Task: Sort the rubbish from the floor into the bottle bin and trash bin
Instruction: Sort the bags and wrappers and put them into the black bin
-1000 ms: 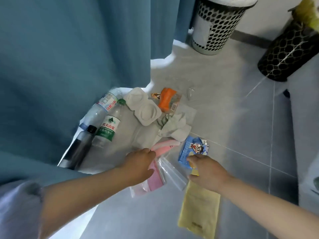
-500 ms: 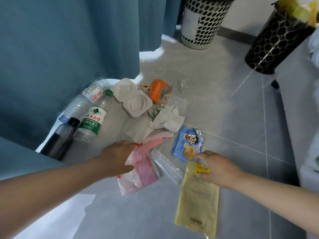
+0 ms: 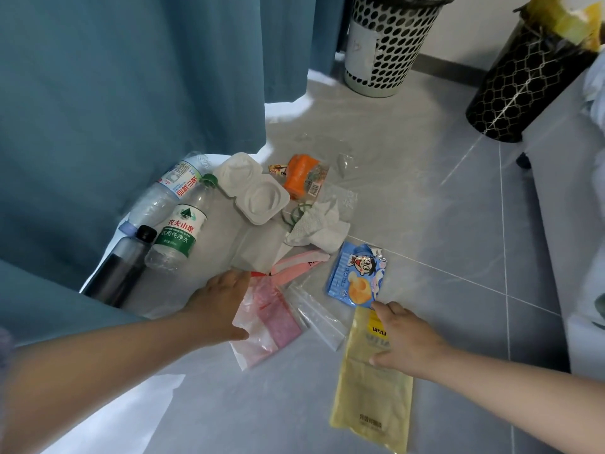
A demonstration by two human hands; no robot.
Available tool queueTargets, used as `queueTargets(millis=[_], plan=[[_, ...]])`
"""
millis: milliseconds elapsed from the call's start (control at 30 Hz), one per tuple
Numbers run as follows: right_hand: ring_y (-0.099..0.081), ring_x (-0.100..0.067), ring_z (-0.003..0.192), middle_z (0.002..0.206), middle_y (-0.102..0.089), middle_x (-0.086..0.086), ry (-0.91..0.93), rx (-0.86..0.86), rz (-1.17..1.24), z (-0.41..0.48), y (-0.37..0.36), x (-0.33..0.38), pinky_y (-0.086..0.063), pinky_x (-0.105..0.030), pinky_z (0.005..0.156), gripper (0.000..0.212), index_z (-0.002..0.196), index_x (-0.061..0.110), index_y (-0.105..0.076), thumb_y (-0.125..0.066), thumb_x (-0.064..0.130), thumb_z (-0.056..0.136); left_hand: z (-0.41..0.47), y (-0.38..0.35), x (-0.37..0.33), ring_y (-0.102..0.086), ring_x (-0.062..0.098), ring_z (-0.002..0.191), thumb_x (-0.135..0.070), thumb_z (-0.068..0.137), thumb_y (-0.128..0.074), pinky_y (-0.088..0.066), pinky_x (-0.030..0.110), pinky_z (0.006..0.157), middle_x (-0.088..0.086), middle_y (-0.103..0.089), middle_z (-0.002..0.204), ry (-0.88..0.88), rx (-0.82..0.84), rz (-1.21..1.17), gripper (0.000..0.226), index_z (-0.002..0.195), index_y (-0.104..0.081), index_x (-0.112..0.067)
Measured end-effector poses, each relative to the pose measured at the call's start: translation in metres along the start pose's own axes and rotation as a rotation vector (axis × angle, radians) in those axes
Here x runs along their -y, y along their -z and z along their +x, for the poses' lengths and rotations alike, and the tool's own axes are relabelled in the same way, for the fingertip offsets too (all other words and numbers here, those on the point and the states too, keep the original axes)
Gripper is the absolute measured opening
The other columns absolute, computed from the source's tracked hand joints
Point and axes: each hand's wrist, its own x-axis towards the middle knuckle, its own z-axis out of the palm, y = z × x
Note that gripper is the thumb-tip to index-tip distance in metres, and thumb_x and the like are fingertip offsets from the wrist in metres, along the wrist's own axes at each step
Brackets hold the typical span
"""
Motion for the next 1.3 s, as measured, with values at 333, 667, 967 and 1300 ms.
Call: queueTargets(millis=[333, 667, 967, 1300], plan=[[-0.046, -0.017, 0.117, 0.124, -0.046, 0.005, -0.079, -0.098, 0.098, 0.010, -0.009, -0.005, -0.043, -0.030, 0.095, 0.076, 0.129, 0.026, -0.037, -0.072, 0.051, 0.067, 0.007, -0.003, -0.004, -0.029, 0.025, 0.138, -0.050, 0.077, -0.071, -0.035, 0.034, 0.109, 0.004, -0.022, 0.152, 0.021, -0.026, -0.001, 0.104, 0.150, -0.005, -0.016], [-0.051, -0.017, 0.114, 0.116, -0.053, 0.004, -0.072, -0.028, 0.095, 0.014, -0.017, -0.011, -0.043, -0.026, 0.088, 0.052, 0.120, 0.024, -0.054, -0.069, 0.046, 0.075, 0.005, -0.006, -0.003, -0.053, 0.016, 0.098, -0.040, 0.075, -0.075, -0.039, 0.022, 0.073, -0.001, -0.051, 0.111, 0.045, -0.016, 0.008, 0.057, 0.113, -0.038, -0.018], [-0.045, -0.005, 0.058, 0.064, -0.050, 0.008, 0.041, -0.066, 0.377, 0.032, 0.030, -0.016, -0.032, -0.022, 0.054, 0.036, 0.061, 0.024, -0.048, -0.082, 0.031, 0.070, 0.011, 0.003, -0.003, -0.056, 0.016, 0.098, -0.030, 0.075, -0.075, -0.045, 0.024, 0.077, -0.003, -0.059, 0.104, -0.014, 0.057, -0.278, 0.031, 0.101, -0.061, -0.021], [-0.054, -0.020, 0.095, 0.099, -0.050, -0.003, -0.014, -0.276, 0.192, 0.072, 0.063, -0.029, -0.044, -0.029, 0.076, 0.031, 0.078, 0.015, -0.057, -0.078, 0.036, 0.073, 0.017, 0.004, -0.016, -0.040, 0.004, 0.056, -0.029, 0.077, -0.075, -0.026, 0.019, 0.050, -0.008, -0.042, 0.060, -0.048, -0.046, -0.521, 0.040, 0.058, -0.041, -0.024]])
